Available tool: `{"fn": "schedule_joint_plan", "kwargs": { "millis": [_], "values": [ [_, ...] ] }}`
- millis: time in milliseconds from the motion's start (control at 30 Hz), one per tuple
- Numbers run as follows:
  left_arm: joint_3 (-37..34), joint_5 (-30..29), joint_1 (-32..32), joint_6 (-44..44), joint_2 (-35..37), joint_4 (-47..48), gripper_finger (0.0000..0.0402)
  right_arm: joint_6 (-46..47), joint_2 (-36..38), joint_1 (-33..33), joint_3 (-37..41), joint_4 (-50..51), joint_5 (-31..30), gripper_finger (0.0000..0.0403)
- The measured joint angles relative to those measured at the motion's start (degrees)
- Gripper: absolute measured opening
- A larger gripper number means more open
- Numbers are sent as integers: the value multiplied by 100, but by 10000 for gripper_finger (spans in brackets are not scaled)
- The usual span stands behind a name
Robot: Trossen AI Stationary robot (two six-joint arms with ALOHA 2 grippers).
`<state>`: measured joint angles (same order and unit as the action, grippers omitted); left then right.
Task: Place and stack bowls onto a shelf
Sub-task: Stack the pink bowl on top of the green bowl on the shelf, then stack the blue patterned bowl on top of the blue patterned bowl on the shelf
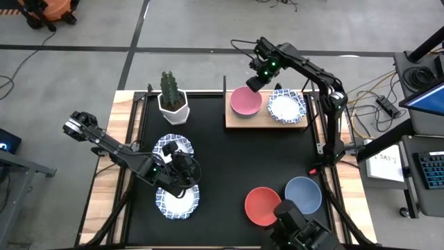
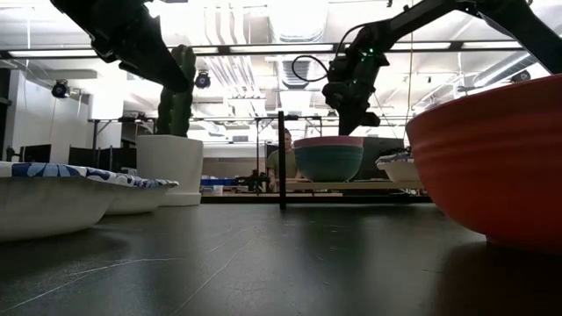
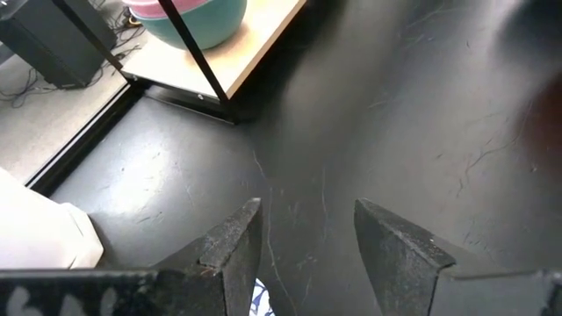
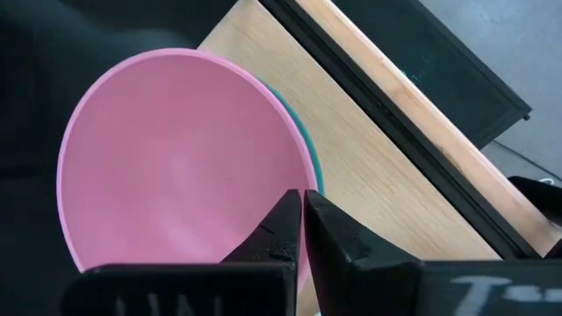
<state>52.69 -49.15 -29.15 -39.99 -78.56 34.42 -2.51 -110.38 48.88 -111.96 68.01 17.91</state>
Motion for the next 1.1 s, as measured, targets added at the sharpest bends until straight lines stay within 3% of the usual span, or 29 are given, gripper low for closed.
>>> {"fn": "schedule_joint_plan", "kwargs": {
  "millis": [233,400,633,833,1100],
  "values": [
    [-2,6,0,-34,0,-61,165,-163,374,-63,55,-35,3,9],
    [0,204,0,-309,0,-91,165,-268,976,-343,623,-333,9,9],
    [0,859,0,-714,0,-99,165,-114,2392,-1049,2196,-1406,5,9],
    [0,2124,0,-1209,0,-79,165,84,3828,-2034,3768,-2400,9,9],
    [4,3061,29,-2747,0,659,165,578,5584,-3622,5787,-4065,6,9]
  ]
}}
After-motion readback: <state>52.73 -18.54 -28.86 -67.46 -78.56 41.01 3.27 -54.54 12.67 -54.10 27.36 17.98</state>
